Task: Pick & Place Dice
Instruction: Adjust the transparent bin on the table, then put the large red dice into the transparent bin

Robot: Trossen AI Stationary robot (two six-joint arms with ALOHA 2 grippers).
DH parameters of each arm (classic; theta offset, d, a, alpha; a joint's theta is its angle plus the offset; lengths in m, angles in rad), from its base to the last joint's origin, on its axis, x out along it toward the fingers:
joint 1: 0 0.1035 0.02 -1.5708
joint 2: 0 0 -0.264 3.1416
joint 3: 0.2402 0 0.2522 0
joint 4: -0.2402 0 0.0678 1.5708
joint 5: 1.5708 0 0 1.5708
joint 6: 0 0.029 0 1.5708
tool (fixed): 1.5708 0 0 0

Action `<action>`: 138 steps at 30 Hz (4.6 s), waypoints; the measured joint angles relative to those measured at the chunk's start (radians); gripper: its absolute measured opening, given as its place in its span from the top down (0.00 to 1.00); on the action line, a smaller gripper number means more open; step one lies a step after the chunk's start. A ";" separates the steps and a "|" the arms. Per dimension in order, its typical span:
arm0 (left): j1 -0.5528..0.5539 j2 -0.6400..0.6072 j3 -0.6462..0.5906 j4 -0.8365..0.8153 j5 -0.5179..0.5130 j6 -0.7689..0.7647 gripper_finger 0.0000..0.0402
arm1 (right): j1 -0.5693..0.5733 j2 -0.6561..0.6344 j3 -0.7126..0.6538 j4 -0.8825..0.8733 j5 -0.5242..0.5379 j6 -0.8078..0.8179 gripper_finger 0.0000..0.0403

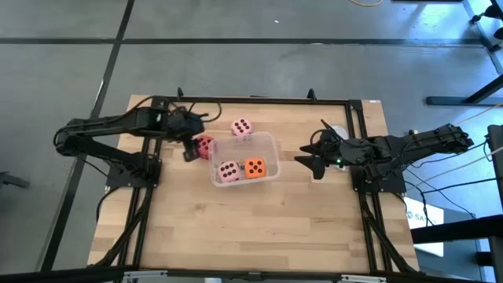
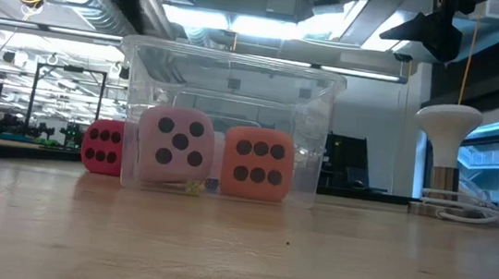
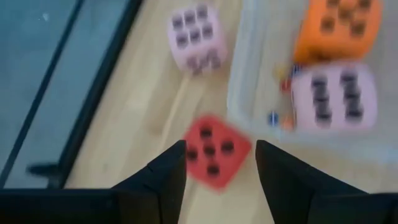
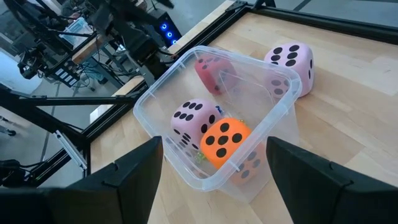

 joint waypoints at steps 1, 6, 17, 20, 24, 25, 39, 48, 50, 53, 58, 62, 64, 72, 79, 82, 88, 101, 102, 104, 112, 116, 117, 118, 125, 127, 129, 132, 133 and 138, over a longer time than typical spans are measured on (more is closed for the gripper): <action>-0.006 -0.013 -0.010 -0.034 0.001 -0.008 0.54 | 0.000 0.000 0.000 0.000 0.000 0.000 0.29; -0.038 -0.096 -0.116 -0.056 0.001 -0.014 0.46 | 0.000 0.000 0.000 -0.001 0.000 0.000 0.29; -0.042 -0.177 -0.422 0.256 0.021 0.030 0.39 | 0.000 0.000 0.000 -0.001 0.001 0.007 0.29; -0.043 -0.176 -0.470 0.332 0.020 -0.014 0.41 | 0.000 0.000 0.000 -0.001 0.002 0.027 0.29; -0.042 -0.161 -0.486 0.400 0.005 -0.032 0.46 | 0.000 0.000 0.000 -0.001 0.004 0.034 0.29; -0.042 -0.154 -0.486 0.421 0.019 -0.023 0.47 | 0.000 0.000 0.000 -0.001 0.004 0.034 0.29; -0.043 -0.018 -0.486 0.650 0.113 0.031 0.76 | 0.000 0.000 0.000 0.000 0.012 0.069 0.29; -0.042 0.044 -0.478 0.770 0.127 0.060 0.82 | 0.000 0.000 0.000 0.000 0.012 0.090 0.29; -0.042 0.035 -0.459 0.681 0.127 0.094 0.81 | 0.000 0.000 0.000 0.000 0.009 0.095 0.29; -0.042 0.011 -0.412 0.520 0.106 0.111 0.79 | 0.000 0.000 0.000 0.000 0.007 0.094 0.29; -0.044 -0.056 -0.363 0.397 0.126 0.140 0.72 | 0.000 0.000 0.000 0.000 0.008 0.088 0.29; -0.050 -0.081 -0.388 0.360 0.174 0.148 0.61 | 0.000 0.000 0.000 0.000 0.009 0.085 0.29; -0.050 -0.083 -0.397 0.341 0.167 0.161 0.55 | 0.000 0.000 0.000 0.000 0.010 0.084 0.29; -0.048 -0.071 -0.402 0.348 0.021 0.185 0.30 | 0.000 0.000 0.000 0.000 0.012 0.059 0.29; -0.048 -0.027 -0.402 0.350 0.008 0.182 0.20 | 0.000 0.000 0.000 0.000 0.012 0.051 0.29; -0.048 0.004 -0.402 0.350 -0.042 0.182 0.18 | 0.000 0.000 0.000 0.000 0.012 0.043 0.29; -0.046 0.077 -0.402 0.349 -0.102 0.223 0.18 | 0.000 0.000 0.000 -0.001 0.012 0.032 0.29; -0.023 0.197 -0.402 0.367 -0.083 0.284 0.18 | 0.000 0.000 0.000 -0.001 0.011 0.029 0.29; -0.016 0.205 -0.402 0.374 -0.091 0.283 0.18 | 0.000 0.000 0.000 -0.001 0.011 0.029 0.29; -0.001 0.225 -0.402 0.384 -0.094 0.280 0.18 | 0.000 0.000 0.000 -0.001 0.011 0.029 0.29; 0.032 0.331 -0.427 0.410 -0.112 0.310 0.18 | 0.000 0.000 0.000 -0.001 0.011 0.029 0.29; 0.030 0.378 -0.465 0.447 -0.091 0.286 0.18 | 0.000 0.000 0.000 -0.001 0.011 0.030 0.29; 0.030 0.389 -0.470 0.457 -0.089 0.276 0.19 | 0.000 0.000 0.000 -0.001 0.011 0.030 0.29; 0.030 0.398 -0.472 0.457 -0.091 0.267 0.20 | 0.000 0.000 0.000 -0.001 0.011 0.030 0.29; 0.028 0.425 -0.473 0.457 -0.106 0.217 0.39 | 0.000 0.000 0.000 -0.001 0.020 0.032 0.29; 0.028 0.424 -0.473 0.463 -0.109 0.191 0.47 | 0.000 0.000 0.000 0.000 0.025 0.032 0.29; 0.028 0.424 -0.473 0.464 -0.114 0.167 0.56 | 0.000 0.000 0.000 0.000 0.027 0.032 0.29; 0.028 0.424 -0.474 0.468 -0.116 0.146 0.60 | 0.000 0.000 0.000 0.000 0.027 0.032 0.29; 0.028 0.424 -0.474 0.468 -0.117 0.146 0.60 | 0.000 0.000 0.000 0.000 0.027 0.032 0.29; 0.028 0.424 -0.474 0.471 -0.117 0.097 0.60 | 0.000 0.000 0.000 0.000 0.027 0.032 0.29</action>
